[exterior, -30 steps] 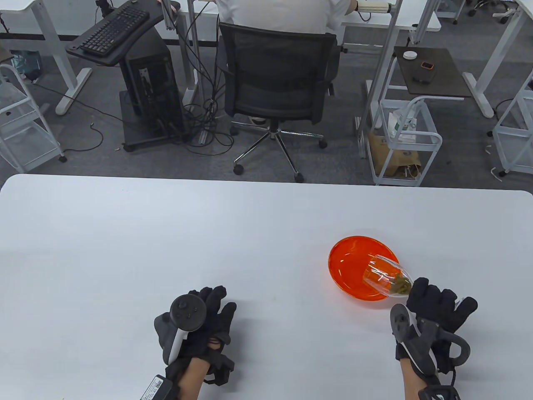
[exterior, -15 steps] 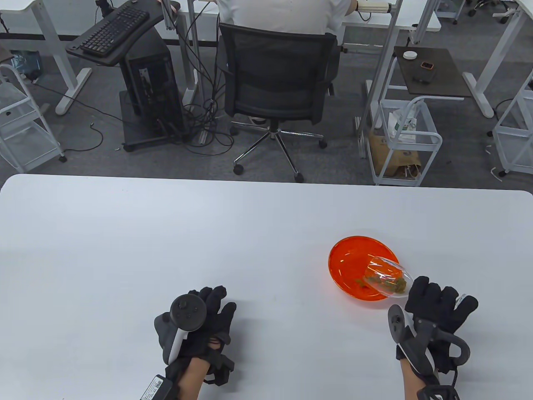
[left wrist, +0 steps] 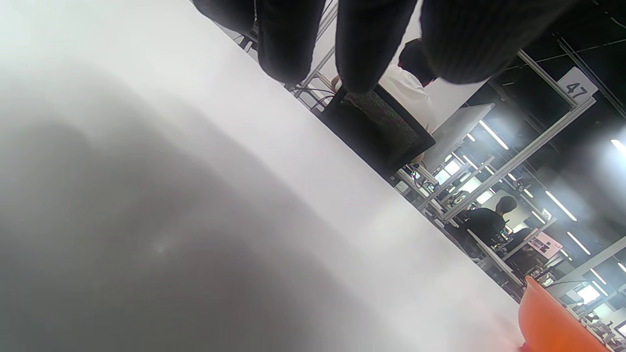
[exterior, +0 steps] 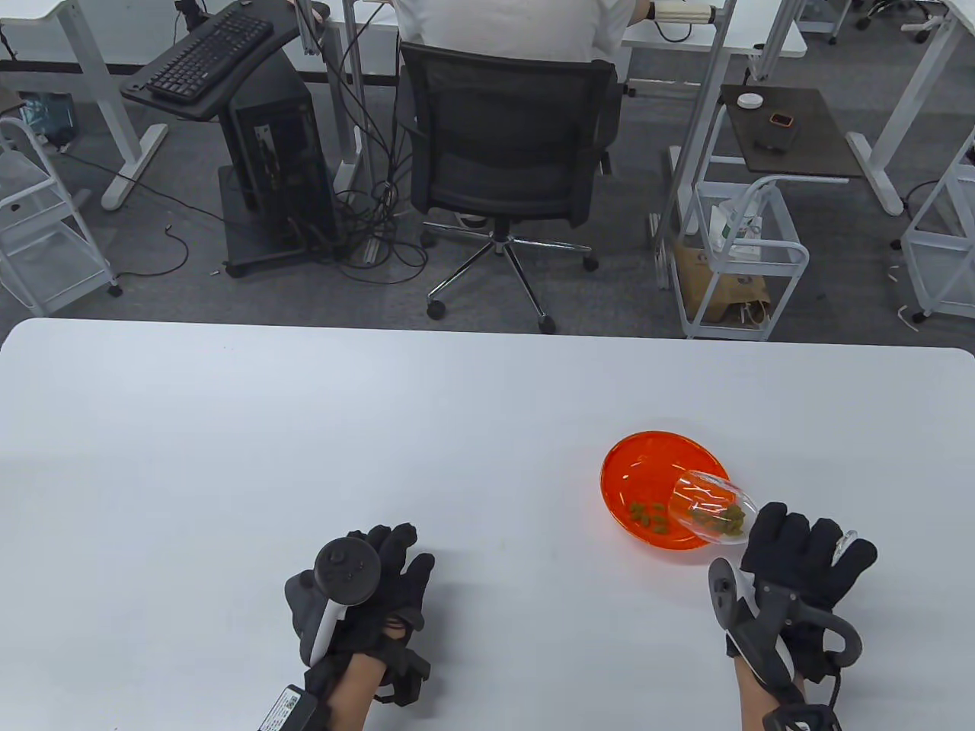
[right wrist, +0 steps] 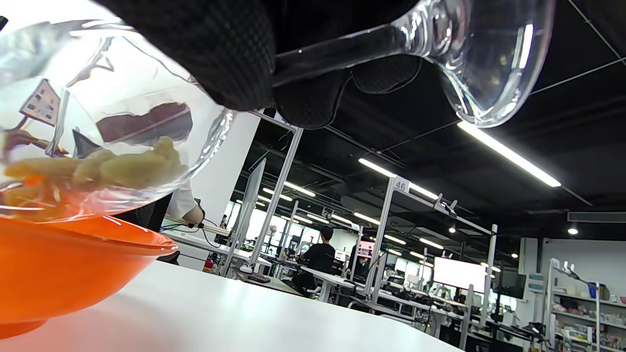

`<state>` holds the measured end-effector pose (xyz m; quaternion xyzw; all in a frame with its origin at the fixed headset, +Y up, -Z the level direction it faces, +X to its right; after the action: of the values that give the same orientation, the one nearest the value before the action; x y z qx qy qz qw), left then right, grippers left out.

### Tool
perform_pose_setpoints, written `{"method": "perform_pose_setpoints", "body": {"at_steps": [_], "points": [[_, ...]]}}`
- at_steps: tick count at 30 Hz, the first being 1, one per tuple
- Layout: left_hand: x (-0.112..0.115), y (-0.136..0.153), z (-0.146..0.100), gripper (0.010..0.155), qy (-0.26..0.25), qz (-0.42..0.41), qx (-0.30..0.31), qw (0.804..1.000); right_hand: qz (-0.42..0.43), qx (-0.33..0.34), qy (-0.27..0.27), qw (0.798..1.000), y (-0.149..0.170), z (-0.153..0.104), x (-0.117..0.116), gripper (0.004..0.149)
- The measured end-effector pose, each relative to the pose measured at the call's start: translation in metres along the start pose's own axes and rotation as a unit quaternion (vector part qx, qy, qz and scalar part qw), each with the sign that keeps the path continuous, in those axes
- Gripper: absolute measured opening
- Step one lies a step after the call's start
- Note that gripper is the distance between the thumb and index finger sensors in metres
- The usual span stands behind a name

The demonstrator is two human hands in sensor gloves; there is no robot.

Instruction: Pour raisins from wine glass into the bowl

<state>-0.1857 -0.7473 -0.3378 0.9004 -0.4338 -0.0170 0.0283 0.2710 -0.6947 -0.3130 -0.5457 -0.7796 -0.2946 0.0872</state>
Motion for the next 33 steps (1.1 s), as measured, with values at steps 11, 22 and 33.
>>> {"method": "perform_pose_setpoints", "body": {"at_steps": [11, 22, 33], "points": [[0.000, 0.000, 0.000, 0.064, 0.001, -0.001, 0.001, 1.000, -0.014, 0.007, 0.014, 1.000, -0.002, -0.001, 0.005, 0.045], [0.002, 0.000, 0.000, 0.065, 0.009, -0.004, 0.001, 1.000, -0.033, 0.024, 0.027, 0.999, -0.010, -0.003, 0.010, 0.044], [0.002, 0.000, 0.000, 0.065, 0.011, -0.006, 0.000, 1.000, -0.042, 0.039, 0.043, 0.997, -0.017, -0.004, 0.016, 0.043]]}}
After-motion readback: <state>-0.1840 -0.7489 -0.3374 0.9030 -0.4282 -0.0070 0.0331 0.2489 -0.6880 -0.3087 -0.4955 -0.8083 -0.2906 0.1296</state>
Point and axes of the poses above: the tracker on the back of each hand, its own y axis roughly to the little-finger side, its own z axis roughly from the wrist to the fingertips, x = y × z, the point moved 3 cm from there along z, roughly from the wrist to the fingertips, and after that the axes turned 6 degrees about x, right-handed, at the moved point
